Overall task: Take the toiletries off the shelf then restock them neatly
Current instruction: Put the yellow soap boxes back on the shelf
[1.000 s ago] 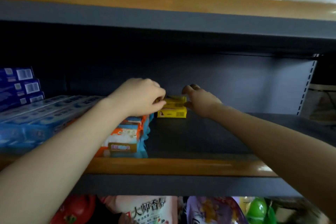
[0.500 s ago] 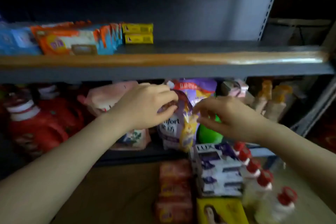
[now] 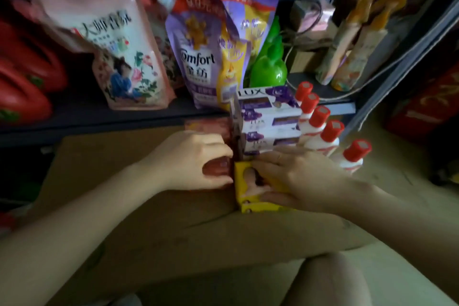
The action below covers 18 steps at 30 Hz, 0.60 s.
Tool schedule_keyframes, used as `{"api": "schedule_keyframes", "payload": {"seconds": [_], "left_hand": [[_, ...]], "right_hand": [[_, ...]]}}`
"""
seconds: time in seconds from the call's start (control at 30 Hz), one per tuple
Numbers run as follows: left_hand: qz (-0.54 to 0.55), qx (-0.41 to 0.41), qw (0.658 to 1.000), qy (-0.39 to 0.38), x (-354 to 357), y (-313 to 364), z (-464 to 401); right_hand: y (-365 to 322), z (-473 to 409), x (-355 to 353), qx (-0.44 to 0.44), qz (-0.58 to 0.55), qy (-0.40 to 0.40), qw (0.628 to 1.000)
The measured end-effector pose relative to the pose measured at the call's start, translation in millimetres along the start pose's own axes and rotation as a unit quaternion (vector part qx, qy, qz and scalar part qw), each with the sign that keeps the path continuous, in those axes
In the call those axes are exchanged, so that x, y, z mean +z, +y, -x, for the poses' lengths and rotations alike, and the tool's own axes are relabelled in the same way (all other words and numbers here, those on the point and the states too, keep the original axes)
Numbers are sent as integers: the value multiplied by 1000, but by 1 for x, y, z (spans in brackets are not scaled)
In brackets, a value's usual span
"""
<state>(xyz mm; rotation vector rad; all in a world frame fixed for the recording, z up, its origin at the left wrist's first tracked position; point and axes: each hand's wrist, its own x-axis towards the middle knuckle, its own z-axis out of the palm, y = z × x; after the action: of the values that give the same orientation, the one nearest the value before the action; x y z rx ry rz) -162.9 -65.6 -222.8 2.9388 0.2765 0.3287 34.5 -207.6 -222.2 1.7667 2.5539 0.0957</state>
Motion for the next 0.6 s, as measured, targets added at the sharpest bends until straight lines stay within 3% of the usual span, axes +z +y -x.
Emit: {"api": "schedule_keyframes", "payload": {"seconds": [0.27, 0.43, 0.6], "left_hand": [[26, -77, 996, -36, 25, 17, 10], [-4, -76, 997, -10, 28, 31, 4], [-100, -109, 975, -168, 28, 60, -20]], "right_hand": [[-17, 4, 9, 56, -45, 10, 997], [-6, 17, -29, 106, -283, 74, 950], [15, 15, -72, 79, -317, 151, 933]]}}
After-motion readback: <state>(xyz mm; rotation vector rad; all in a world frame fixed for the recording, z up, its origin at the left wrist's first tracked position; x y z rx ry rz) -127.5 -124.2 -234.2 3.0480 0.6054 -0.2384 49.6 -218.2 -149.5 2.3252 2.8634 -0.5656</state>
